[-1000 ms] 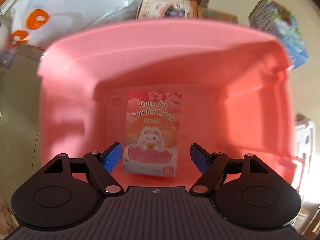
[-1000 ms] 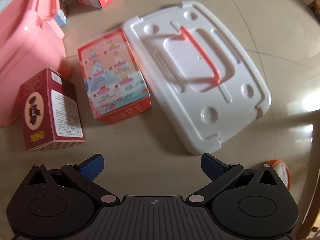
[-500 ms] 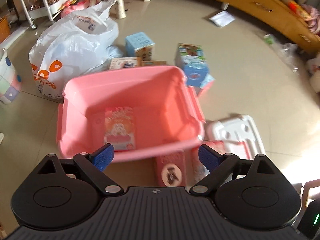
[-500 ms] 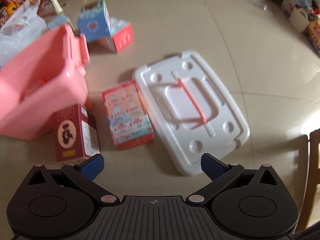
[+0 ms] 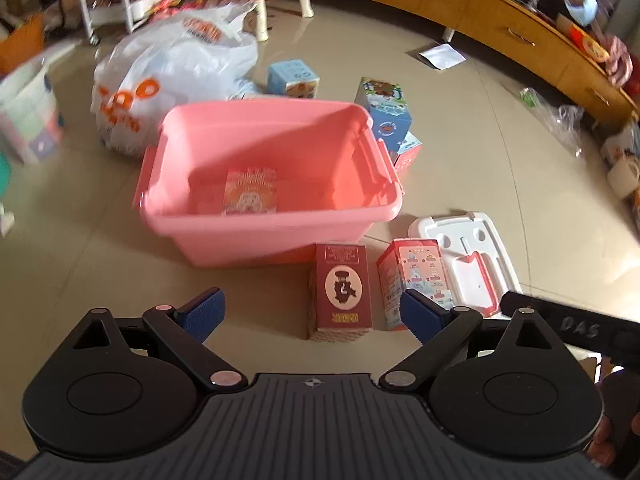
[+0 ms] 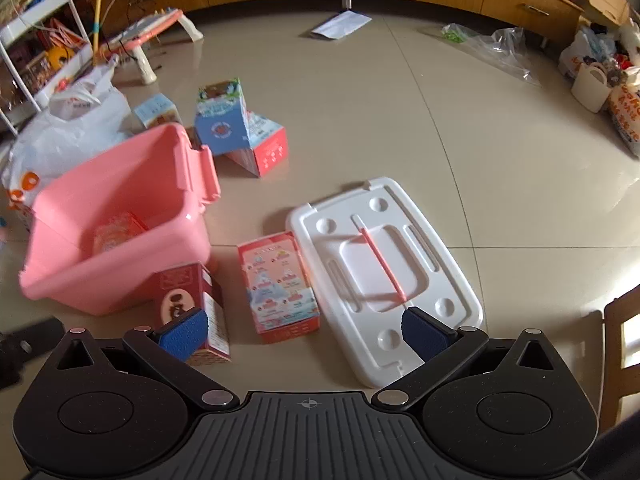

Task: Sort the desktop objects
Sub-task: 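Withdraw the left gripper from the bin and move the right gripper toward the illustrated box, then grasp the pink-and-white illustrated box with the right gripper and lift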

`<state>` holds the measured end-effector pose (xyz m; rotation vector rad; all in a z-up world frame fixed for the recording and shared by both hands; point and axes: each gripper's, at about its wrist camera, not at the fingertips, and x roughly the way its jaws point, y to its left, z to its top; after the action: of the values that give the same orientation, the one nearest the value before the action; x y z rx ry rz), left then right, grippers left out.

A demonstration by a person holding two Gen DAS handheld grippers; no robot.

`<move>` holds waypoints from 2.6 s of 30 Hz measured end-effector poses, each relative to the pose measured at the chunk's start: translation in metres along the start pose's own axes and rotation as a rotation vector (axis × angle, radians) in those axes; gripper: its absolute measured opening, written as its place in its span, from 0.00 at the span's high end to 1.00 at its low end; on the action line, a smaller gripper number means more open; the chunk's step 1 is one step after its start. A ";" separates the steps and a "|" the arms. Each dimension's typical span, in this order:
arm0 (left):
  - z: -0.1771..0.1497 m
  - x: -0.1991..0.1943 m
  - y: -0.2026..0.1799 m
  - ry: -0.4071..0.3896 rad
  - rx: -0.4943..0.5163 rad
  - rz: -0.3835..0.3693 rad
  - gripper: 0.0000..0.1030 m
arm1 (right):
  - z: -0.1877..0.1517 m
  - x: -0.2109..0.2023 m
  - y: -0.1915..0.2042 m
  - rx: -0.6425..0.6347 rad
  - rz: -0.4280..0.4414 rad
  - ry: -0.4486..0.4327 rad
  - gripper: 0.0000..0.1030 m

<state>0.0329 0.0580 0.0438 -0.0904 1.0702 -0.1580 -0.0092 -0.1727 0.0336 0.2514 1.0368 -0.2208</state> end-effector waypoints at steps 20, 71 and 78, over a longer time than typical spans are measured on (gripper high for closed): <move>-0.021 0.020 0.018 0.112 -0.036 0.001 0.06 | 0.017 -0.003 0.009 -0.014 0.040 -0.021 0.00; -0.041 0.120 -0.022 0.332 -0.061 0.089 0.06 | 0.030 0.228 0.044 -0.251 0.090 0.278 0.35; -0.043 0.114 -0.019 0.322 -0.040 0.114 0.06 | 0.026 0.214 0.049 -0.228 0.104 0.282 0.35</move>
<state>0.0469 0.0199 -0.0723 -0.0400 1.3962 -0.0489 0.1316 -0.1476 -0.1345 0.1310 1.3130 0.0296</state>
